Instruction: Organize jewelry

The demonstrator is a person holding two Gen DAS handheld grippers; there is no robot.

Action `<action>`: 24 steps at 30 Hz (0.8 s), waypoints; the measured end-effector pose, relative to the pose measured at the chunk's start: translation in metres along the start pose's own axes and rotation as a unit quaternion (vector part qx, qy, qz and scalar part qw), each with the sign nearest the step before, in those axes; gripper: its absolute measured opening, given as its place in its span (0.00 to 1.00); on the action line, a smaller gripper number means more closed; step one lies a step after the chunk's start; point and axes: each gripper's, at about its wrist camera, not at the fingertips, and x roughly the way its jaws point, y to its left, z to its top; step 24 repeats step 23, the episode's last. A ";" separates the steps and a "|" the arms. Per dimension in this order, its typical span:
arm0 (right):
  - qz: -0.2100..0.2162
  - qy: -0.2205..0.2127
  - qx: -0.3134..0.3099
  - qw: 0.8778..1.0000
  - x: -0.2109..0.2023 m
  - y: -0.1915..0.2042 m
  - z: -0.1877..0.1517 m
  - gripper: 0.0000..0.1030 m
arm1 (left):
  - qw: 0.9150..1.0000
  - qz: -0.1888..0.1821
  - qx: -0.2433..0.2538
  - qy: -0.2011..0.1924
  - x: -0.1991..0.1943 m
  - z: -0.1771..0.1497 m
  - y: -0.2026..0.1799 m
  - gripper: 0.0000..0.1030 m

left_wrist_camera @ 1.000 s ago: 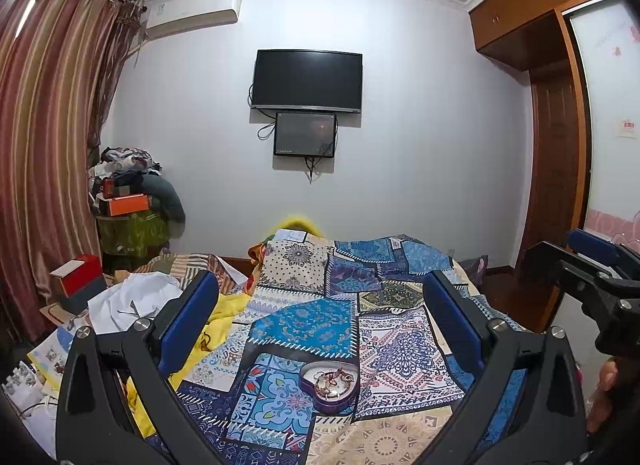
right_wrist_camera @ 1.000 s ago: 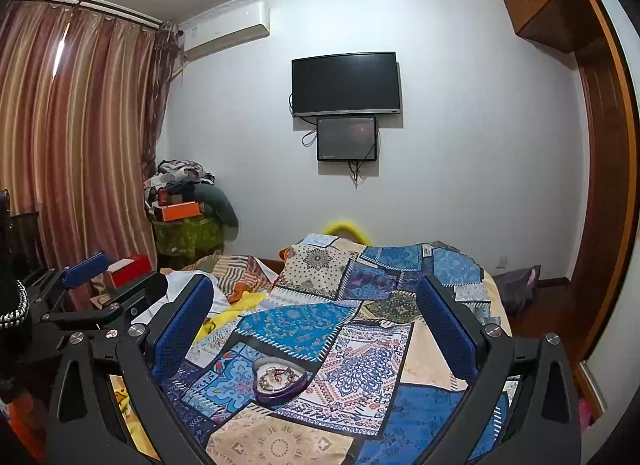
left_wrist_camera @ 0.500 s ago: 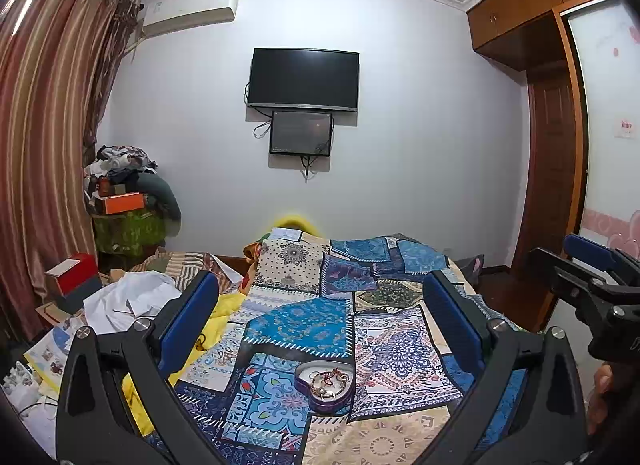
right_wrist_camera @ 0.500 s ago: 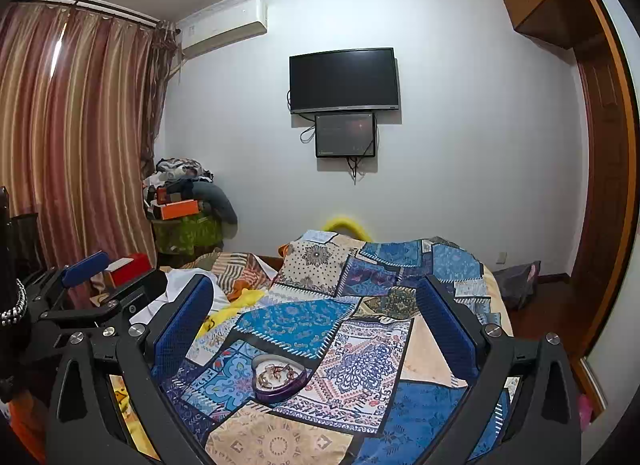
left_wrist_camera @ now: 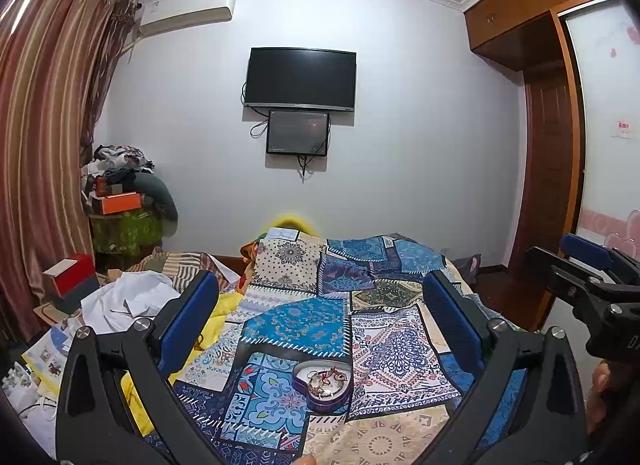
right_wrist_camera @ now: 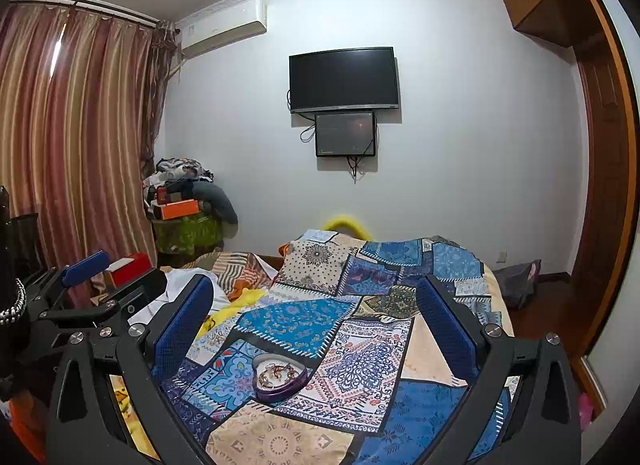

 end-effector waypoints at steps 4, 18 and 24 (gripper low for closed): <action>0.000 0.000 -0.001 1.000 0.000 0.000 0.000 0.98 | 1.000 0.000 0.000 0.001 0.000 0.000 0.001 0.99; -0.001 0.001 -0.002 1.000 0.000 0.001 0.000 0.98 | 1.000 -0.001 -0.001 0.002 -0.001 -0.001 0.002 0.99; -0.001 0.004 -0.002 1.000 0.002 0.001 -0.002 0.98 | 1.000 0.000 0.001 -0.001 -0.001 -0.001 0.003 0.99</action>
